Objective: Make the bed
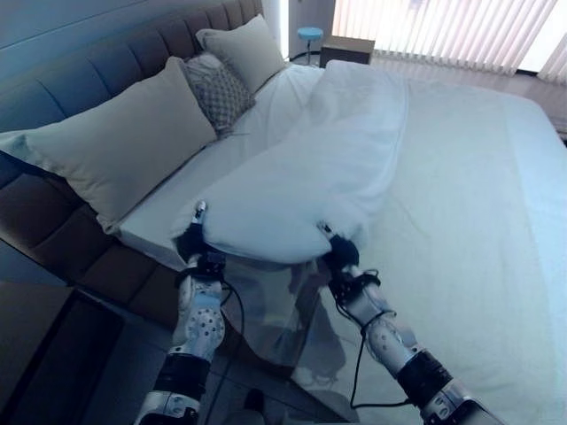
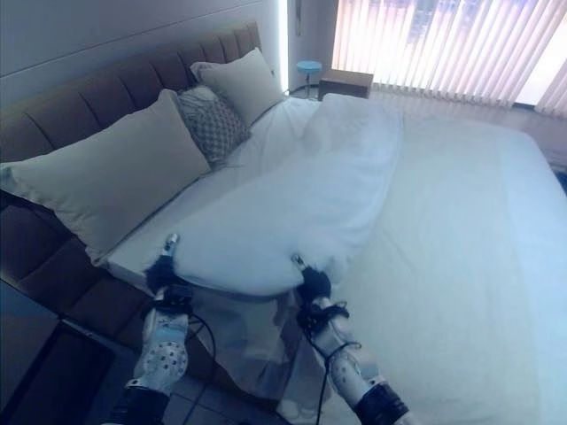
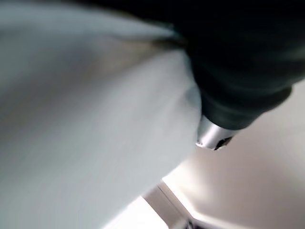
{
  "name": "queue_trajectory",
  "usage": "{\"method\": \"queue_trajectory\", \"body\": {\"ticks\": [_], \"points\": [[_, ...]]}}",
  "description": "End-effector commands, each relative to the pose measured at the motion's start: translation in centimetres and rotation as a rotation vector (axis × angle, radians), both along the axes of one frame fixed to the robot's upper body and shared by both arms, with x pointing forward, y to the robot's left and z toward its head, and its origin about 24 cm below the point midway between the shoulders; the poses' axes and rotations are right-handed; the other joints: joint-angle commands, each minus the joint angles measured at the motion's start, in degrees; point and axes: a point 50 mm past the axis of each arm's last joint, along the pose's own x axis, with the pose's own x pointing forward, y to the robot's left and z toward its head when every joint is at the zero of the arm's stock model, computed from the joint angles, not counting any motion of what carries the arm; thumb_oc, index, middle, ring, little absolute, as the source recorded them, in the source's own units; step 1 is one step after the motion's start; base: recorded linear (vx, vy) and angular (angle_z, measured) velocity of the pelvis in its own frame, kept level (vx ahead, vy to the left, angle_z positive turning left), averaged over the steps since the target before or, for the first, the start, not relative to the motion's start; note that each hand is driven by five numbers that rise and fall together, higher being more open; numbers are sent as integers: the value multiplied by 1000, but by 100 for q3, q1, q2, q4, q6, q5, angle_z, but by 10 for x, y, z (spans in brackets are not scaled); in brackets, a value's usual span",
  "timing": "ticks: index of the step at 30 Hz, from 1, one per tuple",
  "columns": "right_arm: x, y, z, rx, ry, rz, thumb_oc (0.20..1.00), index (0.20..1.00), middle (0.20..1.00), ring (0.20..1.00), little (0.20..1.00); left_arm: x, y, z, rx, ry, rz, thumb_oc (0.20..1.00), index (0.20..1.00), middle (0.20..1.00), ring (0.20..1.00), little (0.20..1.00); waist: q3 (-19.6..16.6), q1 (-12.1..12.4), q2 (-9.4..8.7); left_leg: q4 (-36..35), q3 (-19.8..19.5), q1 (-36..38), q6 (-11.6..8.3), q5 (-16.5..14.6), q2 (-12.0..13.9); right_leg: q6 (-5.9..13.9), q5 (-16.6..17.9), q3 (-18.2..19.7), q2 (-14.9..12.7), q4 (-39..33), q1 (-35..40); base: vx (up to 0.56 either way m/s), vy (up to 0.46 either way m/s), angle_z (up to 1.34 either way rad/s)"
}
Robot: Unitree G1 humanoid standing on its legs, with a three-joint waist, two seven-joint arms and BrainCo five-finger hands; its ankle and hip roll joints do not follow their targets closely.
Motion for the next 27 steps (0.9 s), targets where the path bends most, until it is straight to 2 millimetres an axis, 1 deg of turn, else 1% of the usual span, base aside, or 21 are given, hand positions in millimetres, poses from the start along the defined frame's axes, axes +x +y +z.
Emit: {"method": "queue_trajectory", "body": {"ticks": [1, 2, 3, 4, 6, 7, 9, 10, 11, 12, 13, 14, 15, 16, 17, 18, 19, 21, 22, 24, 27], "points": [[-19, 22, 79, 102, -444, 141, 200, 200, 200, 200, 200, -43, 34, 96, 206, -552, 220, 200, 200, 200, 200, 200, -269, 455, -84, -50, 331, 73, 81, -201, 175, 123, 544, -229, -53, 33, -160, -63, 114, -34], [-19, 22, 79, 102, -443, 141, 200, 200, 200, 200, 200, -43, 34, 96, 206, -551, 220, 200, 200, 200, 200, 200, -273, 454, -83, -53, 331, 74, 80, -200, 174, 122, 538, -228, -55, 44, -165, -96, 140, -31], [-26, 18, 77, 104, -462, 155, 200, 200, 200, 200, 200, -45, 37, 86, 211, -508, 221, 200, 200, 200, 200, 200, -251, 457, -152, -197, 330, 87, 102, -135, 149, 72, 386, -185, 149, 20, -162, -45, 21, -22], [-27, 14, 71, 107, -433, 139, 200, 200, 200, 200, 200, -45, 37, 79, 203, -480, 209, 200, 200, 200, 200, 200, -238, 446, -161, -228, 296, 79, 81, -88, 143, 97, 454, -75, 152, -50, -169, -52, 12, -14], [-27, 1, 44, 65, -332, 95, 200, 200, 200, 200, 200, -44, 39, 60, 184, -391, 210, 200, 200, 200, 200, 200, -204, 398, -189, -318, 240, 36, 63, -11, 116, 42, 355, 139, 313, -242, -142, -35, -22, 0], [-28, 2, 35, 56, -293, 93, 200, 200, 200, 200, 200, -44, 42, 51, 163, -354, 219, 200, 200, 200, 200, 200, -199, 425, -205, -345, 285, 25, 56, -7, 114, 64, 391, 30, 275, -348, -120, -35, -21, 2], [-31, -1, 0, 12, -146, 75, 200, 200, 200, 200, 200, -44, 47, 22, 108, -220, 233, 200, 200, 200, 200, 200, -149, 445, -212, -464, 297, 23, 37, 39, 112, 96, 446, -53, 256, -524, -65, -27, -27, -3], [-31, -1, 0, 12, -146, 75, 200, 200, 200, 200, 200, -44, 47, 22, 108, -220, 233, 200, 200, 200, 200, 200, -162, 440, -216, -472, 294, 7, 39, 53, 108, 96, 459, -57, 254, -536, -78, -57, -45, -5], [-34, -2, -23, -51, -53, 64, 200, 200, 200, 200, 200, -43, 47, 6, 58, -157, 225, 200, 200, 200, 200, 200, -102, 439, -218, -525, 253, -55, 11, 138, 115, 97, 467, -97, 283, -593, -97, -106, -60, 0], [-39, -3, -54, -81, 83, 49, 200, 200, 200, 200, 200, -41, 43, -19, -7, -56, 202, 200, 200, 200, 200, 200, 4, 465, -207, -600, 220, -121, -18, 234, 133, 100, 481, -174, 295, -655, -114, -158, -100, 9], [-42, -3, -75, -129, 170, 48, 200, 200, 200, 200, 200, -42, 44, -42, -31, 50, 205, 200, 200, 200, 200, 200, 73, 480, -209, -690, 136, -226, -34, 337, 141, 99, 491, -232, 313, -730, -169, -152, -102, 19], [-46, -1, -92, -152, 247, 63, 200, 200, 200, 200, 200, -42, 41, -59, -49, 127, 189, 200, 200, 200, 200, 200, 139, 506, -214, -748, 85, -290, -50, 402, 155, 107, 518, -303, 320, -762, -214, -91, -68, 25], [-46, -1, -91, -152, 246, 63, 200, 200, 200, 200, 200, -42, 41, -59, -49, 126, 189, 200, 200, 200, 200, 200, 127, 499, -218, -750, 80, -310, -48, 412, 152, 108, 528, -310, 318, -770, -227, -111, -67, 30], [-48, 3, -115, -200, 360, 69, 200, 200, 200, 200, 200, -42, 37, -82, -61, 242, 172, 200, 200, 200, 200, 200, 292, 578, -205, -849, 28, -407, -60, 491, 173, 133, 573, -396, 308, -805, -310, -77, -34, 27], [-48, 3, -115, -200, 360, 69, 200, 200, 200, 200, 200, -42, 37, -82, -61, 241, 172, 200, 200, 200, 200, 200, 280, 573, -209, -849, 24, -427, -57, 500, 169, 134, 582, -401, 306, -811, -323, -135, -51, 30], [-44, 8, -125, -245, 407, 87, 200, 200, 200, 200, 200, -40, 32, -96, -4, 333, 146, 200, 200, 200, 200, 200, 440, 622, -185, -866, -37, -523, -65, 556, 165, 134, 628, -421, 314, -809, -430, -64, -11, 20], [-44, 8, -124, -245, 407, 87, 200, 200, 200, 200, 200, -39, 32, -95, -4, 332, 146, 200, 200, 200, 200, 200, 429, 617, -189, -865, -41, -543, -63, 564, 161, 135, 638, -426, 311, -815, -444, -121, 1, 15], [-29, 16, -126, -333, 413, 86, 200, 200, 200, 200, 200, -28, 28, -104, 82, 421, 128, 200, 200, 200, 200, 200, 713, 671, -156, -802, -39, -748, -68, 573, 162, 145, 730, -399, 281, -799, -659, -100, 28, 7], [-29, 16, -126, -332, 413, 85, 200, 200, 200, 200, 200, -28, 28, -104, 83, 421, 128, 200, 200, 200, 200, 200, 717, 674, -157, -800, -37, -748, -68, 572, 162, 145, 729, -397, 280, -798, -660, -108, 51, 3], [-16, 20, -121, -359, 405, 56, 200, 200, 200, 200, 200, -17, 28, -100, 149, 443, 138, 200, 200, 200, 200, 200, 887, 703, -142, -738, -23, -926, -78, 583, 158, 143, 797, -346, 268, -802, -829, -93, 59, -1], [10, 26, -105, -430, 368, 10, 200, 200, 200, 200, 200, 11, 28, -85, 267, 466, 162, 200, 200, 200, 200, 200, 1178, 696, -132, -543, 36, -1311, -118, 580, 151, 163, 972, -292, 231, -878, -1093, -73, 71, 3]]}}
